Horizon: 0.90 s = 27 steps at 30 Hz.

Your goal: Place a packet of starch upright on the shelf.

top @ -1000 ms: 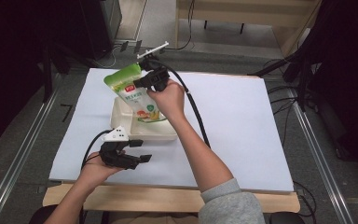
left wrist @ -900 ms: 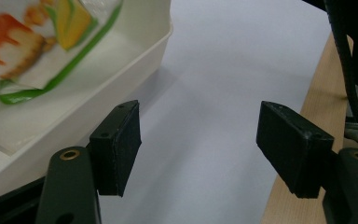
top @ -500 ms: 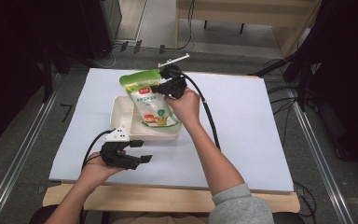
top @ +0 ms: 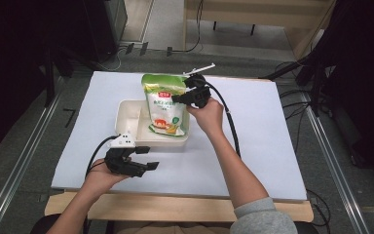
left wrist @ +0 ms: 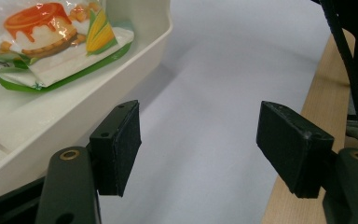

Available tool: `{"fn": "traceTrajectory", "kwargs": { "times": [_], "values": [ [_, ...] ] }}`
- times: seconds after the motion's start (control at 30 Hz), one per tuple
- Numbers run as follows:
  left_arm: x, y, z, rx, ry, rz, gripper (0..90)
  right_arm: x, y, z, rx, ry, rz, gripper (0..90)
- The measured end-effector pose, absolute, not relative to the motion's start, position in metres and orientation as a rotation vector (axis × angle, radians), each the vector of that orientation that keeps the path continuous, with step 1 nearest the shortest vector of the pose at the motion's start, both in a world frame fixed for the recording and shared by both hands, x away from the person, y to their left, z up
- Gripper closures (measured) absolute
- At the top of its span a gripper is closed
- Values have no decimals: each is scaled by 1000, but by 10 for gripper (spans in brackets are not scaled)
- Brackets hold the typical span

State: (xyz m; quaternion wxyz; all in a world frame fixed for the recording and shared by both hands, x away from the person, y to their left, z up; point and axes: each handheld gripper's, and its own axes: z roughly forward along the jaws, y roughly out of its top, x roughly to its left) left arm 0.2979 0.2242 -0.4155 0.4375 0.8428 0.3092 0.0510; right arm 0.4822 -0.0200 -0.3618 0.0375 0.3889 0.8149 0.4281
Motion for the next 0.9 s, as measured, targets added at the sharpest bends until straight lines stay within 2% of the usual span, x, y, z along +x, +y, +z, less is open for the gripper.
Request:
{"fn": "traceTrajectory", "kwargs": {
  "times": [0.13,0.3,0.9],
  "values": [
    [298,224,-416,2089,773,126,312,478,-19,-359,1111,2501,1286,533],
    [298,225,-416,2084,775,126,312,474,-25,-355,1116,2500,1266,459],
    [298,225,-416,2084,780,123,311,450,-61,-356,1129,2506,1307,421]
  ]
}}
